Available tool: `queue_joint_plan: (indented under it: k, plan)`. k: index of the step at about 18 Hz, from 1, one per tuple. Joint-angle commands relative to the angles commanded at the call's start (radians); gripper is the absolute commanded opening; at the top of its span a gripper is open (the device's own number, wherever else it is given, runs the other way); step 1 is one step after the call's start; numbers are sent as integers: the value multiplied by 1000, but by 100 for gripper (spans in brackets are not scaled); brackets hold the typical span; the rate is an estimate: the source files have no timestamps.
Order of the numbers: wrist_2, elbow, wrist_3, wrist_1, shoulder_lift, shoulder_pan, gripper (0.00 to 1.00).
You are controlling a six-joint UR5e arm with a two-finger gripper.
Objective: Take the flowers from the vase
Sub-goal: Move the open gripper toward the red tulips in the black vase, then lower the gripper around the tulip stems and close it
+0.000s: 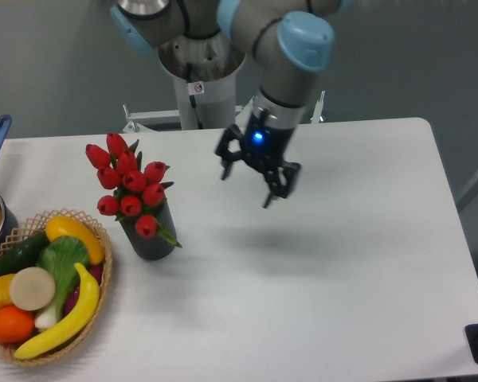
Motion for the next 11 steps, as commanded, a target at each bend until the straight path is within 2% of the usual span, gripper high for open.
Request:
queue_joint_plan:
  k: [4, 11]
  plan:
    - [-128, -3, 6, 2, -21, -9, 100]
    - [-252, -51, 3, 3, -29, -15, 100]
